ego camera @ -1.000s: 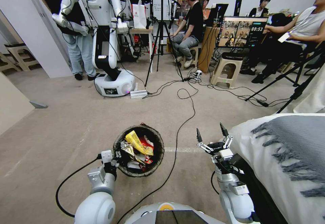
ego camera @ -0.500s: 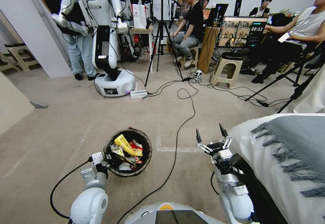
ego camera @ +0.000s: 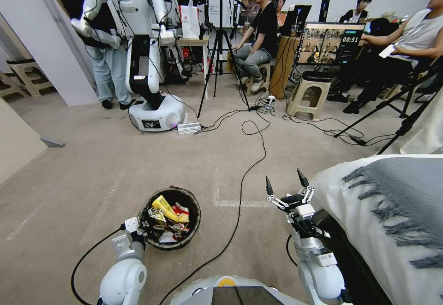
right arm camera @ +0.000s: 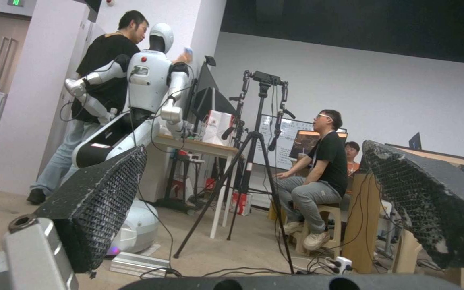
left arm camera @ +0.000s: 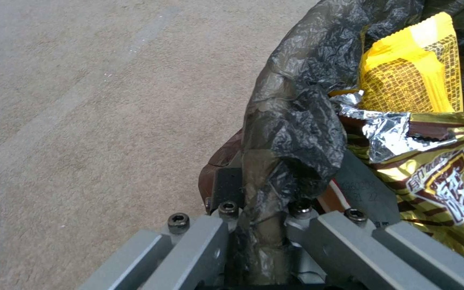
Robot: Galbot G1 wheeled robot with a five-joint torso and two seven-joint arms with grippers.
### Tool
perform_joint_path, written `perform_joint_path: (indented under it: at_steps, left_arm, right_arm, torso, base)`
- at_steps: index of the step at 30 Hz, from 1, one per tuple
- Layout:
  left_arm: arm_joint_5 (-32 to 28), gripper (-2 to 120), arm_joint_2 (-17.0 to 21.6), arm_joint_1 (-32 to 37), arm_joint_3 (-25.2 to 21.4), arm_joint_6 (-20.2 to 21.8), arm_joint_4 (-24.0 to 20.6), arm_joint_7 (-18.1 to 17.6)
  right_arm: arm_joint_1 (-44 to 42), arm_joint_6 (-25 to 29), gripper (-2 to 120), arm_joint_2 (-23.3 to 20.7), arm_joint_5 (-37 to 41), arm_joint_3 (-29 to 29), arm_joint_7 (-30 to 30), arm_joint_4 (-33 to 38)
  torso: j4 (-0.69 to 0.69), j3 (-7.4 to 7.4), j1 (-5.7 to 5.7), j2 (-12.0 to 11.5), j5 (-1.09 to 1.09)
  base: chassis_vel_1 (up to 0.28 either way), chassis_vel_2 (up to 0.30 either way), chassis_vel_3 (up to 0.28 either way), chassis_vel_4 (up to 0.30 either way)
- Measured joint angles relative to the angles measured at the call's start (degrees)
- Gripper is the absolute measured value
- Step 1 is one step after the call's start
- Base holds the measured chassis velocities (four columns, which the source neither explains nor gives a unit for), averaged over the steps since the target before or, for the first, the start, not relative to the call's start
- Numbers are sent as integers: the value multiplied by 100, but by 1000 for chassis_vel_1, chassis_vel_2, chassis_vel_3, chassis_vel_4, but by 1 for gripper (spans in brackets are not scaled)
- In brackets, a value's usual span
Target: Pick up the trash bin, then pick up the garbage from the floor and place it into the trash bin.
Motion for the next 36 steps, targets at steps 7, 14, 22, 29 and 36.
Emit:
perform_joint_path:
  at_steps: [7,14,22,29,36]
  left_arm:
    - [-16,3,-4,-4,-2,27,43,-4]
    - [-55,28,-22,-44,57,104,146,9]
    - [-58,56,-20,-59,54,102,179,17]
    - [-47,80,-17,-86,69,83,157,24]
    - [-54,99,1,-130,42,53,125,30]
  right_arm:
    - [0,30,100,8,0,-9,-16,-22]
    - [0,38,100,24,3,-12,-25,-21]
    - [-1,47,100,24,9,-3,-37,-24]
    - [-3,51,100,27,7,-29,-58,-27]
    - [-19,80,100,37,-3,-50,-80,-48]
  torso:
    - [-2,0,0,0,-4]
    - [-6,1,0,0,-15]
    - [-5,1,0,0,-8]
    - [-3,1,1,0,-7]
    - [-3,1,0,0,-7]
  base:
    - [0,0,0,0]
    - [0,0,0,0]
    - [0,0,0,0]
    - [0,0,0,0]
    - [0,0,0,0]
